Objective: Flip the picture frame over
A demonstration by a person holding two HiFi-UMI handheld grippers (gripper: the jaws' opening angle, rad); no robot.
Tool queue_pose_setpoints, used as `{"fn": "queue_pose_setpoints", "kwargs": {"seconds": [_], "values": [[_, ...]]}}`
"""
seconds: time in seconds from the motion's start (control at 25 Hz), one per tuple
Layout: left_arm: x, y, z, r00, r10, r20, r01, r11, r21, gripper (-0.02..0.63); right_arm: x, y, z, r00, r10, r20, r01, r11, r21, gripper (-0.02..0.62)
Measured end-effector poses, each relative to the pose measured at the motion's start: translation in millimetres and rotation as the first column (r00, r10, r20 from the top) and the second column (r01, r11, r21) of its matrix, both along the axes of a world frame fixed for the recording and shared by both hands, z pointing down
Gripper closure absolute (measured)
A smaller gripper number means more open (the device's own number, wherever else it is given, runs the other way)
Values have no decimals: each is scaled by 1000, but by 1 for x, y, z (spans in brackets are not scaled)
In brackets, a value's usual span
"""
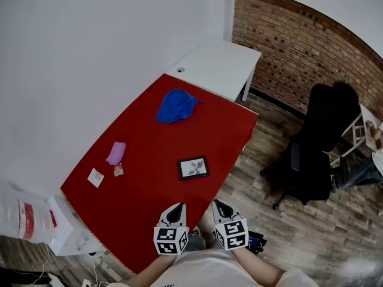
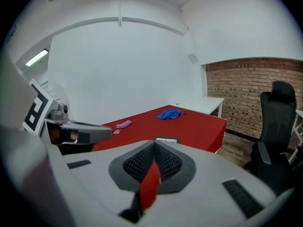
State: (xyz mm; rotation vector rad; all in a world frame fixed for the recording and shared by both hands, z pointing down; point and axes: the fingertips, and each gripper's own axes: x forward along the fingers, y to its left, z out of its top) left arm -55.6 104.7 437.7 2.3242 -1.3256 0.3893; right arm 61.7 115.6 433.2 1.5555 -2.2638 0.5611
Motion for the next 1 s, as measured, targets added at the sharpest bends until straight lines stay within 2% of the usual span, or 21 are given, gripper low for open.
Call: {"fn": "queue_pose_setpoints", "kwargs": {"seconds": [0.24,0.48,1.0], "values": [[11,-25,1,1000,-3,-17,3,1000,-14,600,10,-24,-2,1000,-1,-9,1,1000,-10,591],[21,-42,-1,999,-48,-25,48,999,-15,600,19,-45,-4,999,-45,-12,45,999,-15,591],[3,-67,11,991,-133,-14,133,990,-38,600,9,-79,7,993,-117,-15,116,993,-35,591]]}}
